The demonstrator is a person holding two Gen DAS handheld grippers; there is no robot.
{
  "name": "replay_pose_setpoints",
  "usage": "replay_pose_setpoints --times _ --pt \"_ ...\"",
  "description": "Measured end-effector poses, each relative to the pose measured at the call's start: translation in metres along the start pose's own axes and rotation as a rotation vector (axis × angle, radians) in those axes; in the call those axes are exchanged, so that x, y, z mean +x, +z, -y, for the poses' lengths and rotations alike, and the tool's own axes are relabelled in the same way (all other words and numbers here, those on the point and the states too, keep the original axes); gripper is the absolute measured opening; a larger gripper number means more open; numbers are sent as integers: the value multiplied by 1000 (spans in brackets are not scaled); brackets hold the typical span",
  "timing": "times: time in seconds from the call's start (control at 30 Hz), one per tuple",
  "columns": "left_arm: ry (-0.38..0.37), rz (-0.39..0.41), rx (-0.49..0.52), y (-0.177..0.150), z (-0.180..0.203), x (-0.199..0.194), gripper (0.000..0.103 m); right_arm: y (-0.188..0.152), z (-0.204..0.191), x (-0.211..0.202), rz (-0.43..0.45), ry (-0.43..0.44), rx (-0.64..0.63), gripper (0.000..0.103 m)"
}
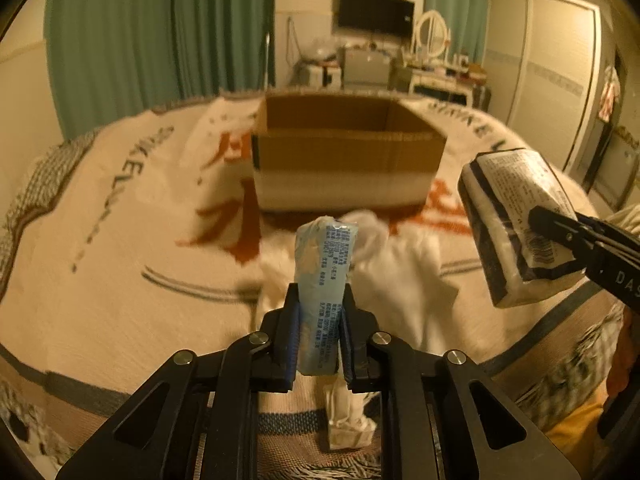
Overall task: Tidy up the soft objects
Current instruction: 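Carry both items over the box and open both tools to drop them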
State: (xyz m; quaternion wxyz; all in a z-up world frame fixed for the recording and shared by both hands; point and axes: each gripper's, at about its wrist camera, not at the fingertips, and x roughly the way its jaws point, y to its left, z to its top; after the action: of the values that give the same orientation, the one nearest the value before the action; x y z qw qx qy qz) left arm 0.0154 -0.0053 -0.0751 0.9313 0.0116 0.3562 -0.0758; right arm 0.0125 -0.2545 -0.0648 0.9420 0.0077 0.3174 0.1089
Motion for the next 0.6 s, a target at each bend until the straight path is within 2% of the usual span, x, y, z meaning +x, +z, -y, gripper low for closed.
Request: replay_pose_setpoints --times 0.13,0.33,0.47,0.6 --pt "-32 52 8 25 2 -14 16 27 -1 -11 52 13 -31 37" --pt "-71 111 8 79 4 -16 16 88 -8 -11 135 59 -81 37" --pt "-60 143 31 119 4 -3 16 134 -15 10 163 70 -114 37" --pt "-43 136 46 157 0 31 16 169 -15 44 153 91 -108 37"
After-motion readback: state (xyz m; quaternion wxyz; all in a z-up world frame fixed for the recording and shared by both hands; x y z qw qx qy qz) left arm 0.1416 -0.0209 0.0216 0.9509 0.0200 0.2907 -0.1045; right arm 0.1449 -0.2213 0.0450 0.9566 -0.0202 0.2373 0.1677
